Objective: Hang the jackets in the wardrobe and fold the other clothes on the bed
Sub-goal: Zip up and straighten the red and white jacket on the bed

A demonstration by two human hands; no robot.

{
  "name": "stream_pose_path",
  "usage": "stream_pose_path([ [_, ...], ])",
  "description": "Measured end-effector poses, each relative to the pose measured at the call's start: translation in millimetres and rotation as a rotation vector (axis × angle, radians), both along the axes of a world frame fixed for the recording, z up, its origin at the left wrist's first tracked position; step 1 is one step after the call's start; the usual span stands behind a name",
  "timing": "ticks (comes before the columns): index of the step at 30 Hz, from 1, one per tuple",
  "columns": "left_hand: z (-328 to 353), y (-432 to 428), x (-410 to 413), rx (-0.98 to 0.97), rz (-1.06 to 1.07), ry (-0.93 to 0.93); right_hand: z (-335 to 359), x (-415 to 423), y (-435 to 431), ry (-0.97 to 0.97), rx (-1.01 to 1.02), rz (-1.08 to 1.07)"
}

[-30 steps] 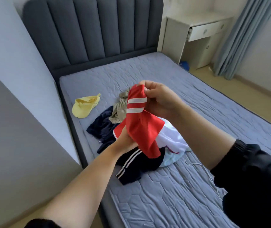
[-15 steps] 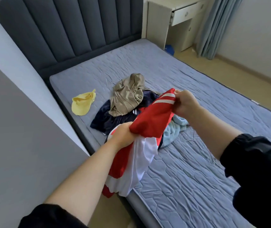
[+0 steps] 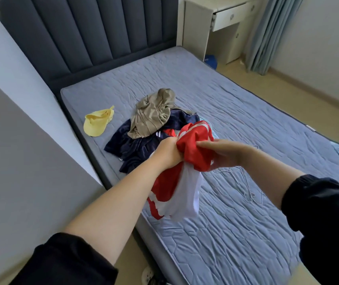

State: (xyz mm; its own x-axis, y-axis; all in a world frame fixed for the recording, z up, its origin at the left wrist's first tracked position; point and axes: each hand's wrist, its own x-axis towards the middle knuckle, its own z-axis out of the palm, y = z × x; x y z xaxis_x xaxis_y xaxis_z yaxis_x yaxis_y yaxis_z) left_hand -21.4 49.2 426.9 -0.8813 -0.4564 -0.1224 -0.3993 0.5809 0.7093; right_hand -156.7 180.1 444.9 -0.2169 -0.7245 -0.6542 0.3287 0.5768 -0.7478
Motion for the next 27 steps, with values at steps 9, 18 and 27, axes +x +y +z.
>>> stream_pose_path([
  [9,16,130,-29,0.173,0.203,-0.029,4,-36,93,-0.011,-0.151,-0.434],
  [18,12,204,2,0.113,0.383,-0.049,67,-43,131,-0.171,-0.292,-0.311],
  [27,-3,226,79,0.682,0.641,0.214,127,34,122,-0.301,-0.384,-0.127],
])
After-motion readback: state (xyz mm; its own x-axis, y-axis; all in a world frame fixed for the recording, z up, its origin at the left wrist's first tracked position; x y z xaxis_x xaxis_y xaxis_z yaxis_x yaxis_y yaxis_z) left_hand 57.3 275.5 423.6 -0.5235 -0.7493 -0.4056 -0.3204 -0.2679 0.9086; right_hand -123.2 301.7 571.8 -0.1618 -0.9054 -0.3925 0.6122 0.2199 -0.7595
